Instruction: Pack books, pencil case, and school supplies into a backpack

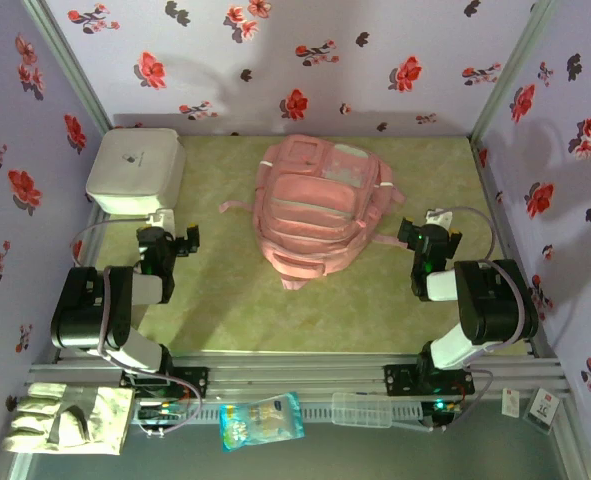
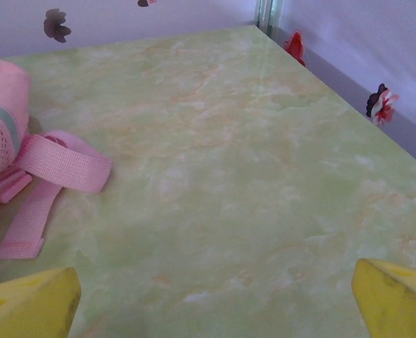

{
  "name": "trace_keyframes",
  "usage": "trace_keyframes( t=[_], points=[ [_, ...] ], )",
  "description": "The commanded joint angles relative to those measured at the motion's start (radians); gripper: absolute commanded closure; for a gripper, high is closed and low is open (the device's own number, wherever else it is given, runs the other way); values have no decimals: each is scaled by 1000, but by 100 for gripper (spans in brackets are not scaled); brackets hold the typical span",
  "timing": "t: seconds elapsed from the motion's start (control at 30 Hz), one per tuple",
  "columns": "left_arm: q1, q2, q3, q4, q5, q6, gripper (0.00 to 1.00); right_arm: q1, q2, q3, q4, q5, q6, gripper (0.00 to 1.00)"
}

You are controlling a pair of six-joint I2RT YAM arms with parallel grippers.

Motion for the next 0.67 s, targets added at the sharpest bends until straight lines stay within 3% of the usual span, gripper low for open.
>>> trace_keyframes(
  t=[0.0, 0.37, 0.47, 0.63],
  points=[
    [19, 9, 36, 11, 11, 10, 0, -6, 1, 17, 11, 17, 19, 1],
    [24, 9, 42, 2, 18, 6, 0, -4, 2, 20, 8, 12, 18, 1],
    [25, 9, 41, 2, 18, 7, 0, -17, 6, 39, -24, -90, 5, 1],
    [25, 10, 42, 2, 20, 7, 0, -19, 4, 31, -10, -92, 4, 1]
  ],
)
